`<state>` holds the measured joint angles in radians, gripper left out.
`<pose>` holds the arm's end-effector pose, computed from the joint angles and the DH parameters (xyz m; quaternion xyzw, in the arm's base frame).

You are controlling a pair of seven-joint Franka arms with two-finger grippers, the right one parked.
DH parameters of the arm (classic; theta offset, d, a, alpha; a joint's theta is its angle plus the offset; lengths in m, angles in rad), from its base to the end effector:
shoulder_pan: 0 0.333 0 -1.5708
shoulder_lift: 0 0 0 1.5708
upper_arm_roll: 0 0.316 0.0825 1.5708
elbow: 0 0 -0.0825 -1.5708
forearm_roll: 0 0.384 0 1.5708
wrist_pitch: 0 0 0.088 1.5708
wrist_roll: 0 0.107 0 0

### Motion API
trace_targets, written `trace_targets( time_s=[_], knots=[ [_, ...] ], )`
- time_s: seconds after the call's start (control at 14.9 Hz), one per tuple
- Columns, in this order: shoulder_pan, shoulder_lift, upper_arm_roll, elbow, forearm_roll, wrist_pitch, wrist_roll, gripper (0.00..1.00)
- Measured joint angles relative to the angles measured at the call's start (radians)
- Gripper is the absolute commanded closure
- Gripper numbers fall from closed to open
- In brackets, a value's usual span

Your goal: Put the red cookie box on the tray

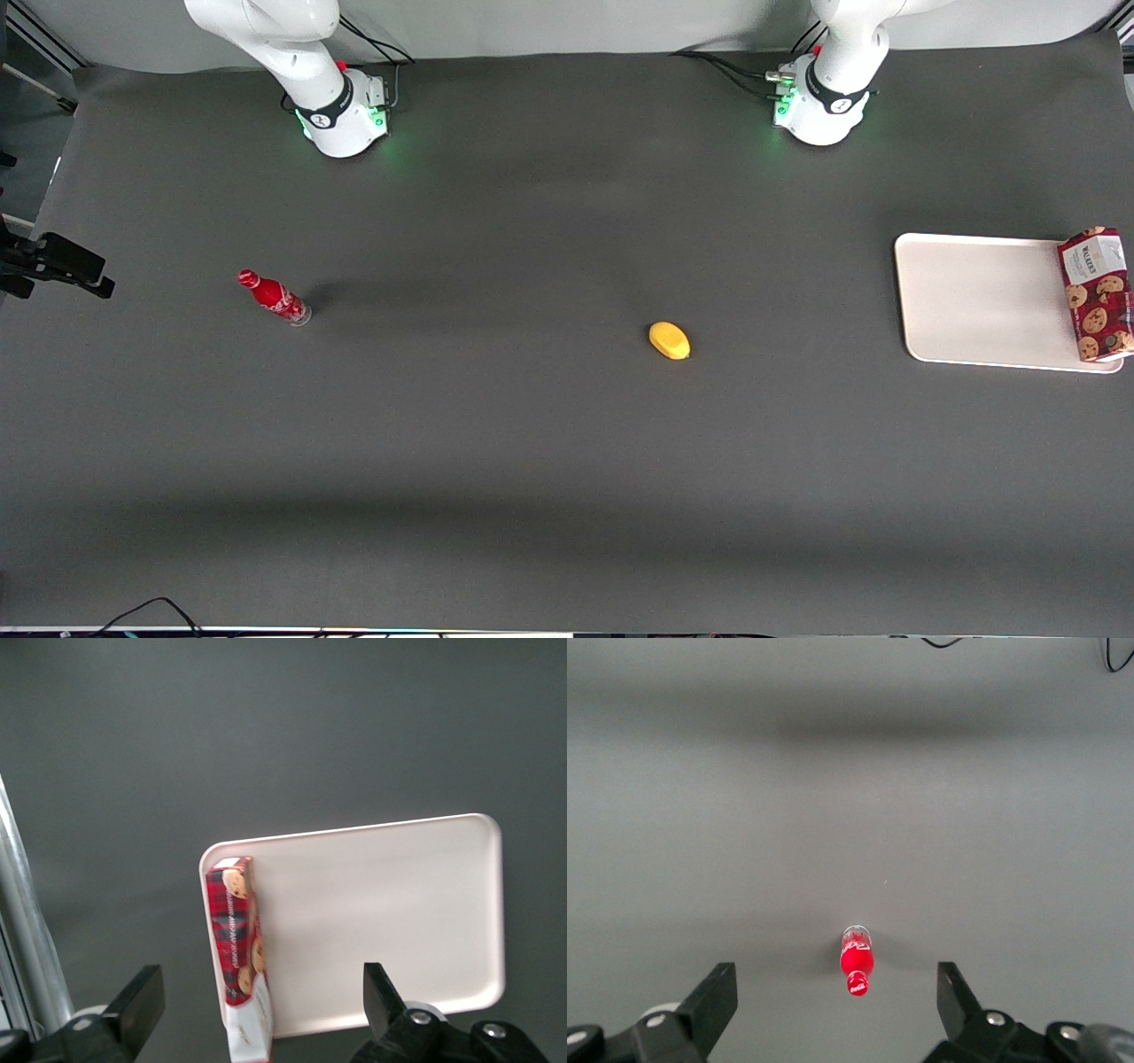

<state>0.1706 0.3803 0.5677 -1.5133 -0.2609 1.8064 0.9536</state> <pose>0.5322 0.3876 0.4699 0.9955 -0.0902 0.0106 0.0267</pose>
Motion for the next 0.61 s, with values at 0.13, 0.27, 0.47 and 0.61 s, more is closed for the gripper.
trace_targets(
  time_s=[0.13,0.27,0.47,0.61],
  knots=[
    [-0.003,-0.045,-0.008,0.103,0.016,-0.184,-0.085,0.0],
    [-0.014,-0.083,-0.054,0.222,0.043,-0.376,-0.208,0.0],
    [-0.039,-0.182,-0.275,0.344,0.143,-0.614,-0.534,0.0],
    [-0.045,-0.255,-0.419,0.324,0.164,-0.668,-0.727,0.0]
  ],
)
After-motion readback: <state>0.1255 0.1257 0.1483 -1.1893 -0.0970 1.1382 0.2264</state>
